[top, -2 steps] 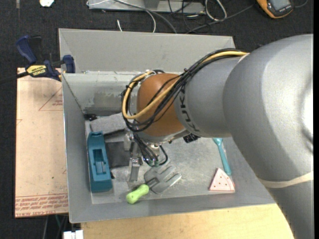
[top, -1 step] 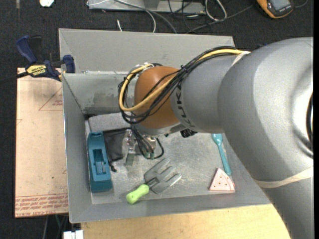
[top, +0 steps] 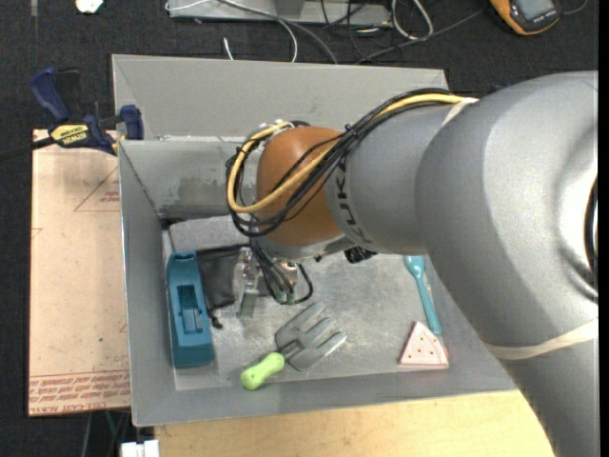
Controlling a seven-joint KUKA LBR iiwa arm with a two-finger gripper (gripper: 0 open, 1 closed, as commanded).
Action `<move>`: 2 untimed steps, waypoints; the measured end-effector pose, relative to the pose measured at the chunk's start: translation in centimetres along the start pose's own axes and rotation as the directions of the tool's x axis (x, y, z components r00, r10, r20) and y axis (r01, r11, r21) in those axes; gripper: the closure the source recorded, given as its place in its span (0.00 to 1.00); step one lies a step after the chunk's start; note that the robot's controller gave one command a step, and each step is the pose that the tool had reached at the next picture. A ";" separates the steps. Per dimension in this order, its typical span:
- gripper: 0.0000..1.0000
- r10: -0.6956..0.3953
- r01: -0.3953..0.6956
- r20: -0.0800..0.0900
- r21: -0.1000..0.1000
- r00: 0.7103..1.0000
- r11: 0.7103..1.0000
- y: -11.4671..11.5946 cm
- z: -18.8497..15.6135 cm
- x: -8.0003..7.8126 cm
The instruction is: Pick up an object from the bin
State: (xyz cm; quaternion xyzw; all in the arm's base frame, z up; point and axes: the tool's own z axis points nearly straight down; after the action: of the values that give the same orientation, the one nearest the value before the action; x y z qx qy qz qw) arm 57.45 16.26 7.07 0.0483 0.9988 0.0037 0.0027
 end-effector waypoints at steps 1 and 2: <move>1.00 0.000 0.000 0.000 -0.001 1.000 1.000 0.0 -2.1 0.0; 1.00 0.001 -0.001 -0.001 -0.001 1.000 1.000 0.1 -4.0 0.0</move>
Offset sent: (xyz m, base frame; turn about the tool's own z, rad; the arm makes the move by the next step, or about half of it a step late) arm -0.0007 -0.0001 0.0468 0.0002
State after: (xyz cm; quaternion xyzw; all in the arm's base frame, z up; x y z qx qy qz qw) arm 57.42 16.29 11.03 0.0487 0.9988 0.0044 0.0025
